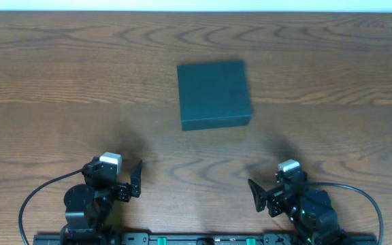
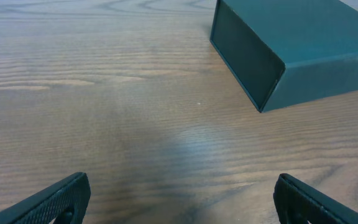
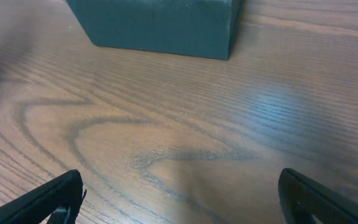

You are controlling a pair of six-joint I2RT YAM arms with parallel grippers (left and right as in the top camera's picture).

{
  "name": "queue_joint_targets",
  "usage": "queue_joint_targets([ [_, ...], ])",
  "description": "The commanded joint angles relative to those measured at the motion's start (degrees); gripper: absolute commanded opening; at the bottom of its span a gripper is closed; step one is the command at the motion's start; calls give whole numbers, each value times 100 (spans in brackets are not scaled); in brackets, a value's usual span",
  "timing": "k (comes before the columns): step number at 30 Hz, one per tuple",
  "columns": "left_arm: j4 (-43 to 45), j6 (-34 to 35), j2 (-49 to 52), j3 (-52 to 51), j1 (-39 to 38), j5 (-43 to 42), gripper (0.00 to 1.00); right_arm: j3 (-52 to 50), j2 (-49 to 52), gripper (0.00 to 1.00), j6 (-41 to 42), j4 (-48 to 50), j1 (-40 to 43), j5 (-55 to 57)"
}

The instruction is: Pack container

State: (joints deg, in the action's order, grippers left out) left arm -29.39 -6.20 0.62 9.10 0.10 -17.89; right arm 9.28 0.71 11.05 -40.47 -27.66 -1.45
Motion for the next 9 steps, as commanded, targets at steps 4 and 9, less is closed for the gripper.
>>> queue_joint_targets([
  [4,7,0,-37,-90,-22,-83,95,-24,-42,99,-85,-2,-59,101],
  [9,7,0,-37,-90,-22,-83,95,-24,-42,99,-85,-4,-59,101],
])
